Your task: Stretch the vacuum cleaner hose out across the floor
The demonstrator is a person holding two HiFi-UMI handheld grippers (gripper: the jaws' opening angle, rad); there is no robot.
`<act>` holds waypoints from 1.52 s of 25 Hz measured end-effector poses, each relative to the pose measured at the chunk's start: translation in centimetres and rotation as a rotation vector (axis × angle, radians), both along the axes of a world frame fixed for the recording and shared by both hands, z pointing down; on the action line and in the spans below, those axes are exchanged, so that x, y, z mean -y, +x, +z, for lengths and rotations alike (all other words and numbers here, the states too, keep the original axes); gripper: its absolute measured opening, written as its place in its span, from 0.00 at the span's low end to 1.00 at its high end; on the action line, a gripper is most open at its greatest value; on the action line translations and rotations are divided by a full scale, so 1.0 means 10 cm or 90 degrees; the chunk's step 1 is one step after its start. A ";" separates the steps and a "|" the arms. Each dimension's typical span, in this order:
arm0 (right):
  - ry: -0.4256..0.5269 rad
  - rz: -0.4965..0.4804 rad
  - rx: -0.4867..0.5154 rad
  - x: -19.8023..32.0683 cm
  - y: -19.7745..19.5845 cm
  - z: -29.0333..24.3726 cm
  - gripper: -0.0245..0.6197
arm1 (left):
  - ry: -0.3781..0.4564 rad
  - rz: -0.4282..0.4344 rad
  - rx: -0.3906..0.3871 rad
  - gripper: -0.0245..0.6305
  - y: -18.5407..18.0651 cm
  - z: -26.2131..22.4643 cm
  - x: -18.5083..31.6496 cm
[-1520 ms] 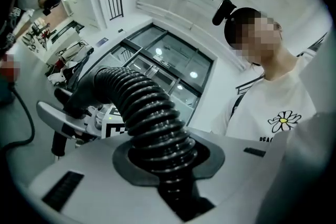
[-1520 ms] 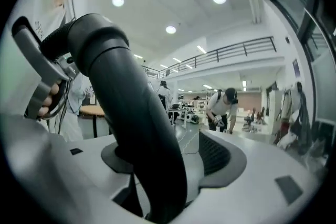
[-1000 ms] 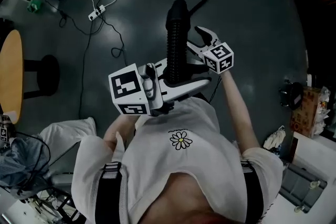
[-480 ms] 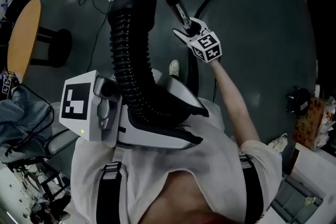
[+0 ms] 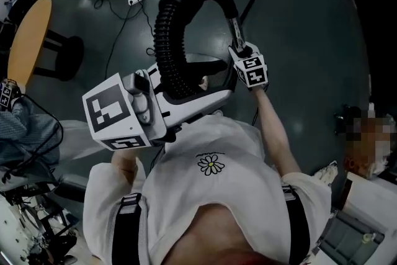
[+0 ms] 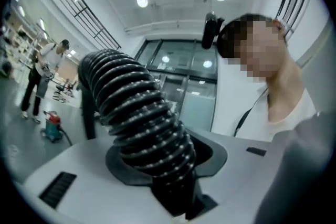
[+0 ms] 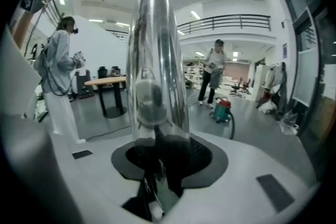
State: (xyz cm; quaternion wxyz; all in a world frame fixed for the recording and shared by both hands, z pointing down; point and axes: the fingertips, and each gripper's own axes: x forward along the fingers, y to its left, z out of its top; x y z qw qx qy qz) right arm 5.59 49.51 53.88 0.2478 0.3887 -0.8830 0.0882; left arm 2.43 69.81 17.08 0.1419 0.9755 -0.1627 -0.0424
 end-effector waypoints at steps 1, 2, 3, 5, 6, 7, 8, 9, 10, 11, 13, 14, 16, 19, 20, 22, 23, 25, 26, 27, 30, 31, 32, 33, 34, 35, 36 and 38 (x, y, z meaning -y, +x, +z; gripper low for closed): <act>0.003 0.046 -0.006 0.04 0.24 0.02 0.26 | 0.008 -0.032 0.062 0.26 0.01 0.14 0.05; 0.010 0.089 -0.016 0.09 0.48 0.02 0.26 | 0.018 -0.066 0.121 0.29 0.01 0.29 0.11; 0.019 0.124 -0.031 0.14 0.70 0.00 0.26 | 0.030 -0.104 0.174 0.29 -0.03 0.42 0.18; 0.041 0.187 -0.079 0.23 1.15 -0.10 0.26 | 0.066 -0.214 0.281 0.30 -0.26 0.65 0.37; 0.054 0.224 -0.108 0.28 1.39 -0.18 0.26 | 0.091 -0.291 0.344 0.30 -0.47 0.74 0.49; 0.071 0.268 -0.139 0.32 1.65 -0.30 0.26 | 0.114 -0.372 0.406 0.30 -0.72 0.80 0.60; 0.095 0.312 -0.174 0.35 1.91 -0.46 0.26 | 0.120 -0.437 0.449 0.30 -0.96 0.87 0.68; 0.126 0.344 -0.211 0.36 2.13 -0.66 0.26 | 0.101 -0.472 0.461 0.30 -1.15 0.94 0.73; 0.161 0.361 -0.249 0.37 2.29 -0.90 0.26 | 0.064 -0.480 0.450 0.30 -1.27 1.02 0.75; 0.198 0.369 -0.285 0.40 2.39 -1.16 0.26 | 0.032 -0.480 0.440 0.31 -1.35 1.11 0.78; 0.281 0.379 -0.355 0.50 2.52 -1.71 0.26 | 0.015 -0.493 0.490 0.31 -1.50 1.32 0.84; 0.320 0.381 -0.388 0.55 2.57 -1.96 0.26 | 0.010 -0.499 0.522 0.35 -1.56 1.44 0.85; 0.379 0.370 -0.443 0.60 2.61 -2.39 0.26 | -0.023 -0.490 0.507 0.36 -1.55 1.62 0.83; 0.418 0.339 -0.478 0.68 2.54 -2.78 0.26 | -0.013 -0.479 0.392 0.36 -1.42 1.54 0.82; 0.424 0.332 -0.483 0.72 2.52 -2.85 0.26 | 0.015 -0.475 0.352 0.36 -1.35 1.43 0.82; 0.435 0.324 -0.492 0.79 2.50 -2.94 0.26 | 0.041 -0.457 0.284 0.36 -1.23 1.26 0.85; 0.440 0.324 -0.495 0.81 2.50 -2.97 0.26 | 0.040 -0.449 0.270 0.36 -1.20 1.23 0.88; 0.449 0.323 -0.500 0.83 2.50 -3.01 0.26 | 0.051 -0.434 0.267 0.36 -1.18 1.21 0.88; 0.450 0.317 -0.506 0.84 2.49 -3.00 0.26 | 0.064 -0.418 0.260 0.36 -1.15 1.18 0.86; 0.451 0.307 -0.514 0.86 2.48 -2.99 0.26 | 0.078 -0.393 0.241 0.36 -1.10 1.14 0.81; 0.461 0.276 -0.549 0.91 2.44 -2.94 0.26 | 0.092 -0.293 0.182 0.35 -0.85 1.07 0.71; 0.470 0.271 -0.560 0.92 2.43 -2.94 0.26 | 0.085 -0.267 0.183 0.35 -0.78 1.12 0.70; 0.480 0.267 -0.571 0.92 2.42 -2.96 0.26 | 0.074 -0.245 0.189 0.35 -0.72 1.19 0.68; 0.488 0.259 -0.583 0.92 2.40 -2.99 0.26 | 0.061 -0.227 0.193 0.35 -0.68 1.26 0.64; 0.496 0.248 -0.593 0.93 2.38 -3.01 0.26 | 0.051 -0.210 0.191 0.35 -0.65 1.31 0.60; 0.503 0.236 -0.601 0.94 2.36 -3.04 0.26 | 0.047 -0.197 0.185 0.35 -0.64 1.33 0.57; 0.511 0.228 -0.603 0.94 2.34 -3.08 0.26 | 0.052 -0.189 0.178 0.35 -0.62 1.33 0.54; 0.537 0.235 -0.592 0.91 2.36 -3.21 0.26 | 0.086 -0.191 0.161 0.35 -0.62 1.24 0.53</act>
